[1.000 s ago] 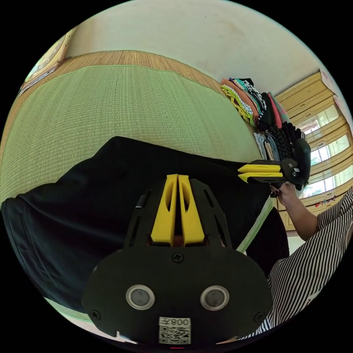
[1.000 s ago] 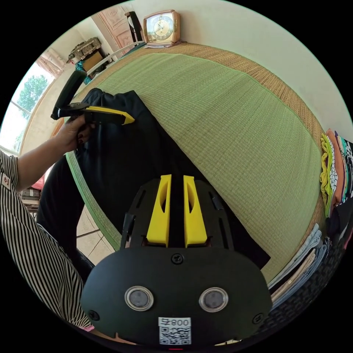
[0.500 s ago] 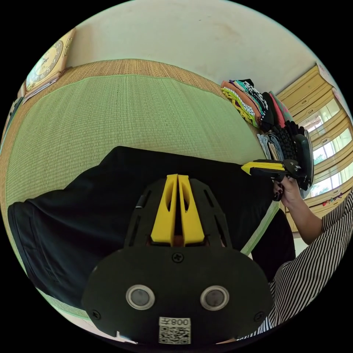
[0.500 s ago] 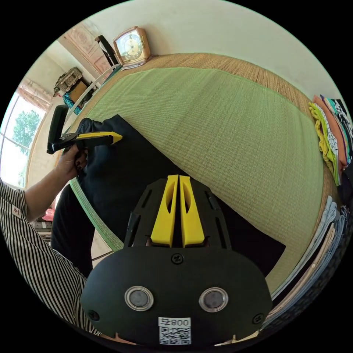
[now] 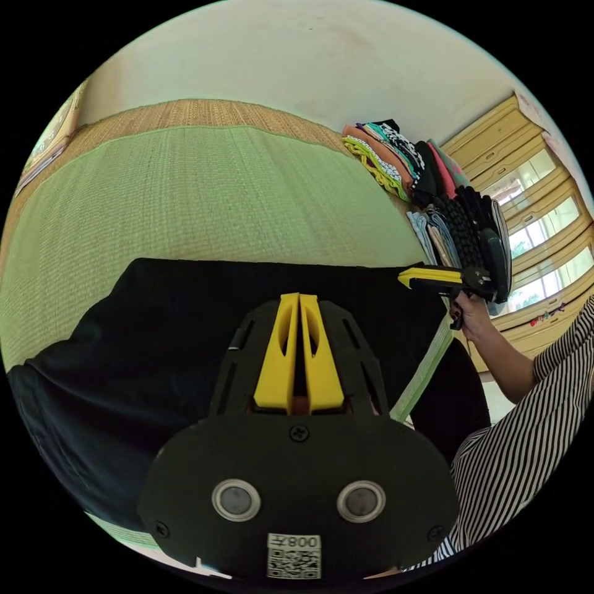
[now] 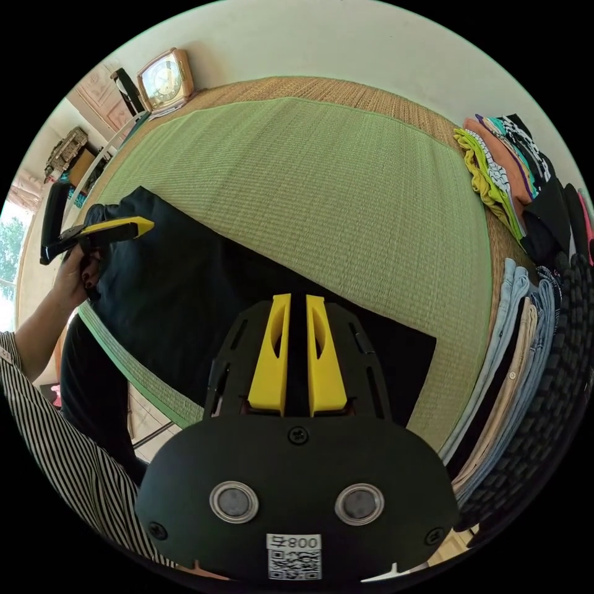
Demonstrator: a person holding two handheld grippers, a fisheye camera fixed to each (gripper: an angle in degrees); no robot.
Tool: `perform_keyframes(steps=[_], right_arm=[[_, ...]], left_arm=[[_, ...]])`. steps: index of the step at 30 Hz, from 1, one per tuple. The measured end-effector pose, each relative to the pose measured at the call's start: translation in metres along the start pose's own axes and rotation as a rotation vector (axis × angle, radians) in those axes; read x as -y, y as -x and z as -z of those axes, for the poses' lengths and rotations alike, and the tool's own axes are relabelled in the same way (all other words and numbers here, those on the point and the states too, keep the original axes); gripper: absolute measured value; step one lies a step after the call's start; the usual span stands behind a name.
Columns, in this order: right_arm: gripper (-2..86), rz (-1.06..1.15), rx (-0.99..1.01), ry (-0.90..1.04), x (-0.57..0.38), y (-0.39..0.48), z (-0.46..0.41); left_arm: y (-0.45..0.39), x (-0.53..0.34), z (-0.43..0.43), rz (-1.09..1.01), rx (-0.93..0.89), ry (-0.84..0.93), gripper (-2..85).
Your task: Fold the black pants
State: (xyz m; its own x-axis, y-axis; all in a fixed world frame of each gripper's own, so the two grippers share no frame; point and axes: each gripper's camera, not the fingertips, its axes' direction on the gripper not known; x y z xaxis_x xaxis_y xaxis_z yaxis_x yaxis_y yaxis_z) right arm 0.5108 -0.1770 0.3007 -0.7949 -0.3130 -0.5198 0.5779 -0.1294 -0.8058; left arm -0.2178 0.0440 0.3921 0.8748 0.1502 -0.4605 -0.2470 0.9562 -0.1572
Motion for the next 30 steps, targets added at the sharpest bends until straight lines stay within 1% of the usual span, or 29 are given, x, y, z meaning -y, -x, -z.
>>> perform_keyframes(steps=[4,6,10,14,17,19,21,27,30], right_arm=[[1.9,0.004,0.001,0.021,-0.004,-0.003,0.012],[0.8,-0.013,-0.011,-0.012,-0.011,-0.008,0.027],[0.4,-0.049,0.007,-0.047,-0.022,-0.018,0.043],[0.3,-0.068,0.074,0.005,-0.026,-0.026,0.039],[0.5,-0.097,0.099,-0.037,-0.033,-0.035,0.055],[0.6,-0.132,0.079,-0.079,-0.044,-0.043,0.070],[0.8,-0.171,0.035,-0.081,-0.062,-0.054,0.085],[2.1,-0.235,-0.047,-0.028,-0.091,-0.083,0.089],[1.8,-0.205,-0.079,0.034,-0.090,-0.087,0.079]], left_arm=[[-0.031,0.016,-0.016,-0.048,0.021,0.043,0.1],[-0.042,0.022,-0.017,-0.059,0.018,0.037,0.1],[-0.062,0.035,-0.020,-0.058,0.019,0.033,0.1],[-0.077,0.046,-0.032,-0.050,0.039,0.068,0.1],[-0.089,0.054,-0.032,-0.021,0.035,0.073,0.1],[-0.102,0.059,-0.029,-0.038,0.046,0.063,0.1],[-0.116,0.065,-0.028,-0.055,0.038,0.063,0.1],[-0.169,0.085,-0.046,-0.117,-0.004,0.105,0.1],[-0.198,0.097,-0.062,-0.167,0.008,0.143,0.1]])
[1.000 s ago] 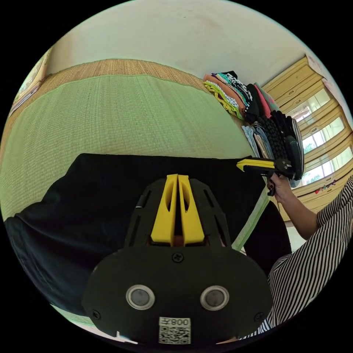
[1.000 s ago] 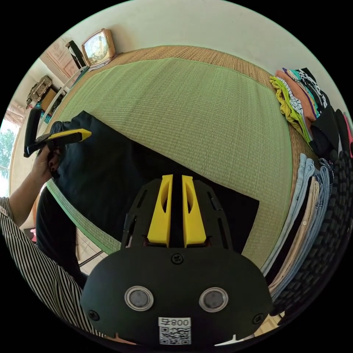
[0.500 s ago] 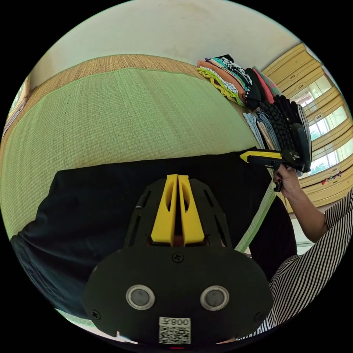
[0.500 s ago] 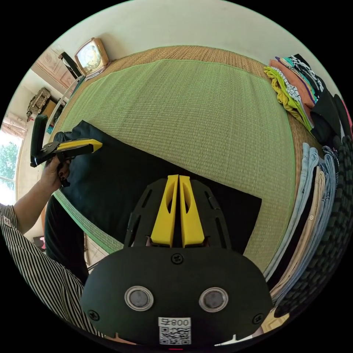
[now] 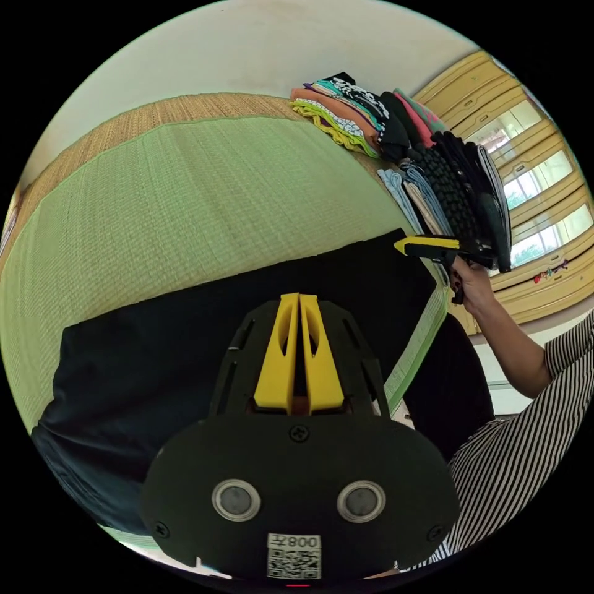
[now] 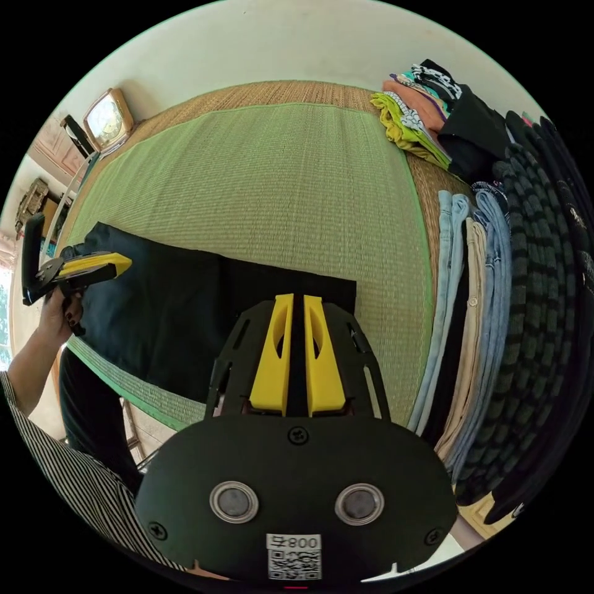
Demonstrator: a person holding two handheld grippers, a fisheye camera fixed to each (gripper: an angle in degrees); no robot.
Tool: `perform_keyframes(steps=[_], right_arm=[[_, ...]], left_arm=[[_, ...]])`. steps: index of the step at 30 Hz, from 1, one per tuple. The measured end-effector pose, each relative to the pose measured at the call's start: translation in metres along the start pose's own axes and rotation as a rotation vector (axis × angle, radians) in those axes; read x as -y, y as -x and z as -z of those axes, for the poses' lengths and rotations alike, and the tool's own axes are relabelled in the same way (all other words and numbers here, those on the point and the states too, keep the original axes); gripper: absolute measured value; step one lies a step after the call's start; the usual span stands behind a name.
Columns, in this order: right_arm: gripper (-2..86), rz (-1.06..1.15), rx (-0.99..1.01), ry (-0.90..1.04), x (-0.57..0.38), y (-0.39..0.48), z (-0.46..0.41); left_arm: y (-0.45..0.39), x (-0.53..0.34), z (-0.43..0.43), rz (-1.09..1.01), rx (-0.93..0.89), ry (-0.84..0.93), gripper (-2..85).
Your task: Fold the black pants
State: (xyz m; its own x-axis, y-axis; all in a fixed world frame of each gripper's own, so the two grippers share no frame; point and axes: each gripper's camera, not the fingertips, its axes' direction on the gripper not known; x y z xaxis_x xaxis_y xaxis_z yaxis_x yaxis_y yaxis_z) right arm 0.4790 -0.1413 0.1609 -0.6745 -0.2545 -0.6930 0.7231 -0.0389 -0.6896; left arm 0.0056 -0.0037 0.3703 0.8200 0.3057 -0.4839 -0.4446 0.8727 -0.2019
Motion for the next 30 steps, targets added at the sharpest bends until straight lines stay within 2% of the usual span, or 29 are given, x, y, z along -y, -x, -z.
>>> perform_keyframes(steps=[2,6,10,12,15,21,26,30], right_arm=[[1.3,-0.004,-0.001,-0.014,-0.004,-0.005,0.003],[0.7,-0.092,0.105,-0.048,-0.023,-0.037,0.014],[1.0,-0.186,0.110,-0.121,-0.054,-0.066,0.035],[2.0,-0.236,0.202,-0.137,-0.080,-0.085,0.044],[4.8,-0.263,0.222,-0.098,-0.111,-0.095,0.046],[8.5,-0.282,0.264,-0.049,-0.137,-0.104,0.032],[8.6,-0.258,0.231,-0.052,-0.141,-0.107,0.029],[8.0,-0.234,0.277,-0.061,-0.145,-0.115,0.025]], left_arm=[[-0.016,0.012,-0.013,-0.026,0.067,0.055,0.2],[-0.033,0.029,-0.012,-0.004,0.059,0.065,0.4],[-0.073,0.061,-0.007,-0.090,-0.057,0.010,1.2],[-0.094,0.080,-0.014,-0.148,-0.107,0.016,2.1],[-0.135,0.116,-0.036,-0.268,-0.163,0.062,4.5],[-0.206,0.184,-0.079,-0.453,-0.141,0.181,8.6],[-0.250,0.218,-0.116,-0.581,-0.009,0.342,8.3],[-0.266,0.224,-0.118,-0.646,0.034,0.347,6.9]])
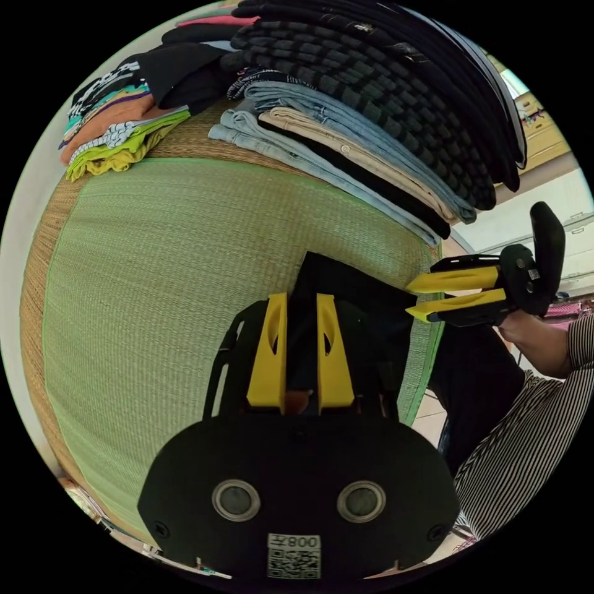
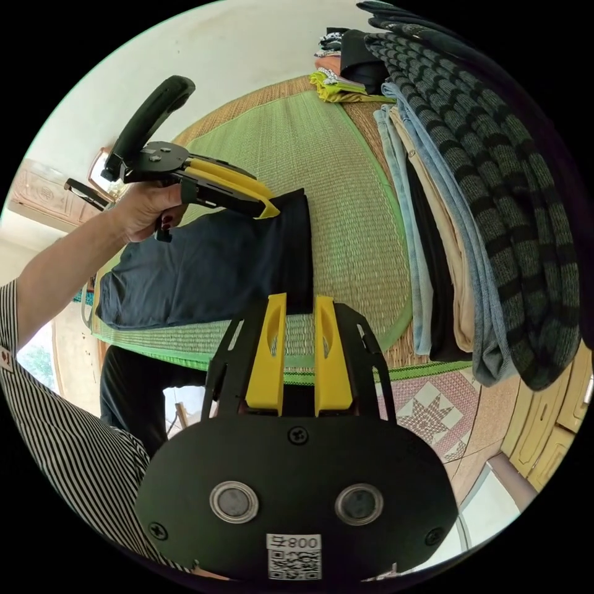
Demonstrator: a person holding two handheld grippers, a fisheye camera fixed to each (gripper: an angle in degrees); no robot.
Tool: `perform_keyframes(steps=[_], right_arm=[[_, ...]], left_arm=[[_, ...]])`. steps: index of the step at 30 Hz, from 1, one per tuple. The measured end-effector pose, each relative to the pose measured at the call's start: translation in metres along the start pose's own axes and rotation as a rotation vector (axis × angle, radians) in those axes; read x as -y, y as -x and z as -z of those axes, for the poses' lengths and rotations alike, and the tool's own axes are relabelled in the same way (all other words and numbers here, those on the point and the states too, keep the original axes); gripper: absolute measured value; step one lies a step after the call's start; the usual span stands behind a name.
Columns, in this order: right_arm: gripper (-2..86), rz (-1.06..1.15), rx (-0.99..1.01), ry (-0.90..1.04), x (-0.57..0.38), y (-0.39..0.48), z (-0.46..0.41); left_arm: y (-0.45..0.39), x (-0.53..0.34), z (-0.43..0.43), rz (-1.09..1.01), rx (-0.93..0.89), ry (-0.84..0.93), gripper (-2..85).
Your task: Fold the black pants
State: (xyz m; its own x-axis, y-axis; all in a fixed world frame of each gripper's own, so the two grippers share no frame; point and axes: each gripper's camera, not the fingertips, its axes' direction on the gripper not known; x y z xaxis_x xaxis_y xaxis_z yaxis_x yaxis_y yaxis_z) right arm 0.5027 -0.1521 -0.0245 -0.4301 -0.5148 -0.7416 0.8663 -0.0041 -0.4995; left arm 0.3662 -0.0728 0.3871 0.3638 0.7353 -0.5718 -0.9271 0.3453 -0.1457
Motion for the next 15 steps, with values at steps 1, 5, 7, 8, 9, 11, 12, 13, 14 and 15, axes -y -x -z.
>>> perform_keyframes(steps=[1,5,7,8,9,11,12,13,14,15], right_arm=[[8.0,0.002,0.006,-0.001,0.000,-0.002,0.000],[7.4,-0.017,0.059,-0.006,-0.004,-0.016,-0.001],[6.7,-0.027,0.073,-0.008,-0.005,-0.021,-0.002],[5.8,-0.030,0.078,-0.008,-0.005,-0.024,-0.003],[4.4,-0.018,0.110,-0.011,-0.006,-0.026,-0.004],[3.5,-0.016,0.156,0.004,-0.007,-0.030,-0.009],[3.0,-0.024,0.165,-0.002,-0.008,-0.033,-0.010],[2.8,-0.031,0.177,-0.002,-0.008,-0.036,-0.011],[2.6,-0.050,0.210,-0.006,-0.009,-0.042,-0.013],[2.4,-0.071,0.234,-0.022,-0.011,-0.049,-0.012]], left_arm=[[-0.002,0.004,0.000,-0.009,0.004,0.005,6.4],[-0.012,0.017,0.000,-0.055,-0.017,0.040,4.1],[-0.011,0.019,0.001,-0.039,-0.034,0.043,3.6],[-0.008,0.020,0.001,-0.013,-0.063,0.045,3.3],[-0.007,0.020,0.001,-0.004,-0.077,0.046,3.1],[-0.005,0.022,0.004,0.017,-0.109,0.059,2.6],[-0.006,0.022,0.005,0.014,-0.105,0.062,2.5],[-0.008,0.022,0.008,0.006,-0.090,0.067,2.4],[-0.009,0.023,0.011,0.003,-0.077,0.072,2.2],[-0.010,0.022,0.013,0.005,-0.074,0.075,2.1]])
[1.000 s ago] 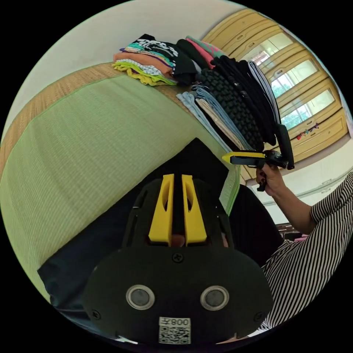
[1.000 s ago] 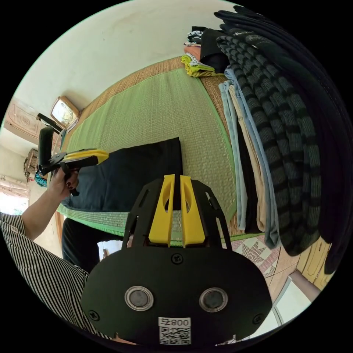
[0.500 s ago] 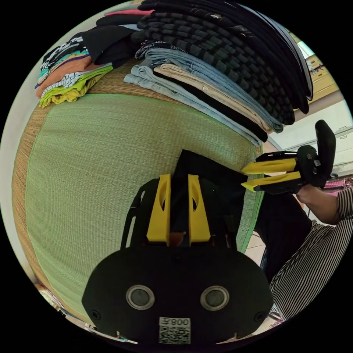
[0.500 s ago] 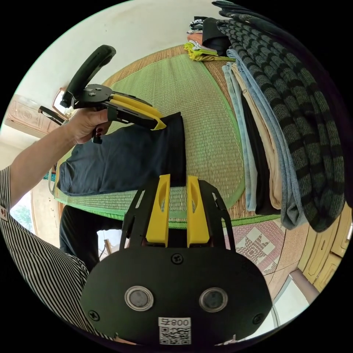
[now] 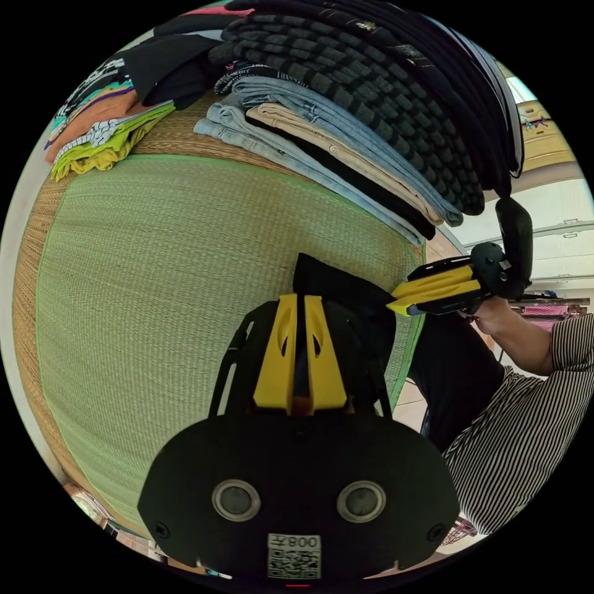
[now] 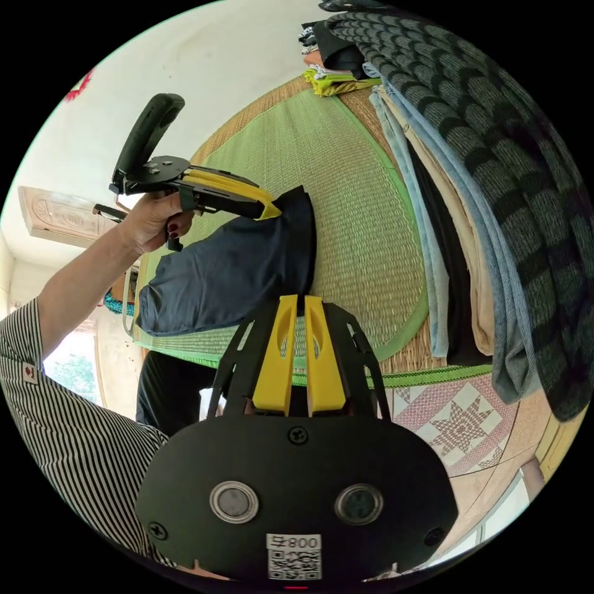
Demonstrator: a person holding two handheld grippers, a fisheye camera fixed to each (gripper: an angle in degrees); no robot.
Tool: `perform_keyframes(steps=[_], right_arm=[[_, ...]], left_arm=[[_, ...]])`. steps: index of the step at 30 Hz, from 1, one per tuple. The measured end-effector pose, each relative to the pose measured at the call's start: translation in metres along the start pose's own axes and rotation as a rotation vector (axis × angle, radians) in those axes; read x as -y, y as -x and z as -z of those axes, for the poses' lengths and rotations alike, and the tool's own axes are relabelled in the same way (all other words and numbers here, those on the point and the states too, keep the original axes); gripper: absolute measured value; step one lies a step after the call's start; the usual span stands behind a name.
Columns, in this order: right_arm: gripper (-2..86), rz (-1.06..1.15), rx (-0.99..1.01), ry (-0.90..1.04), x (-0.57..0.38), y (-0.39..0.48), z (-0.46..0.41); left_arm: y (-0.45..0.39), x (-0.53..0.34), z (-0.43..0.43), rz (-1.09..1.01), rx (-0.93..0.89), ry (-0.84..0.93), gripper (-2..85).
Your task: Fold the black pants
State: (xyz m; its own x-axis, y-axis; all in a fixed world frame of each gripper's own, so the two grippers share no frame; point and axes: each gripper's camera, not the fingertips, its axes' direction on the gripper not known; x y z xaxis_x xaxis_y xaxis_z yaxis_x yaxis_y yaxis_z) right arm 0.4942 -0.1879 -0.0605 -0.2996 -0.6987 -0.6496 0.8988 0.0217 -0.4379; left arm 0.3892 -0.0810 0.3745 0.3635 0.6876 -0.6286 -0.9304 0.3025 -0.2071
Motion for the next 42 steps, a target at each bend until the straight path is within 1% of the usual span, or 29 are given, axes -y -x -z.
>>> perform_keyframes(steps=[3,6,10,14,16,21,25,27,31,35,36,38,42], right_arm=[[2.0,-0.030,0.069,-0.052,-0.006,-0.012,0.008],[1.9,-0.039,0.070,-0.064,-0.009,-0.018,0.008],[1.8,-0.046,0.067,-0.045,-0.011,-0.025,-0.004],[1.8,-0.048,0.076,-0.084,-0.016,-0.020,-0.004],[1.9,-0.031,0.095,-0.103,-0.017,-0.015,-0.001],[1.8,0.105,0.140,-0.165,-0.012,0.029,0.010],[1.8,0.236,0.175,-0.161,-0.005,0.074,0.002],[1.8,0.317,0.230,-0.145,0.001,0.105,-0.011],[1.8,0.440,0.291,-0.089,0.010,0.154,-0.042],[1.9,0.547,0.363,0.021,0.020,0.206,-0.095],[1.9,0.574,0.371,0.061,0.022,0.219,-0.113],[1.9,0.598,0.382,0.116,0.025,0.236,-0.141],[1.9,0.617,0.404,0.235,0.032,0.263,-0.208]], left_arm=[[-0.002,-0.004,0.012,-0.004,0.006,-0.008,1.7],[-0.006,-0.012,0.021,-0.017,0.007,-0.035,1.5],[-0.006,-0.024,0.013,0.010,0.020,0.002,1.5],[-0.005,-0.049,0.022,0.027,0.015,-0.039,1.5],[-0.004,-0.064,0.029,0.016,0.019,-0.059,1.5],[0.005,-0.119,0.059,-0.009,0.019,-0.156,1.5],[0.018,-0.194,0.090,-0.020,0.023,-0.269,1.7],[0.025,-0.232,0.101,-0.006,0.028,-0.316,1.7],[0.046,-0.335,0.115,0.068,0.024,-0.435,1.8],[0.069,-0.439,0.104,0.177,-0.010,-0.505,2.1],[0.072,-0.453,0.101,0.195,-0.021,-0.516,2.2],[0.086,-0.507,0.084,0.268,-0.053,-0.551,2.3],[0.108,-0.575,0.050,0.383,-0.110,-0.575,2.3]])
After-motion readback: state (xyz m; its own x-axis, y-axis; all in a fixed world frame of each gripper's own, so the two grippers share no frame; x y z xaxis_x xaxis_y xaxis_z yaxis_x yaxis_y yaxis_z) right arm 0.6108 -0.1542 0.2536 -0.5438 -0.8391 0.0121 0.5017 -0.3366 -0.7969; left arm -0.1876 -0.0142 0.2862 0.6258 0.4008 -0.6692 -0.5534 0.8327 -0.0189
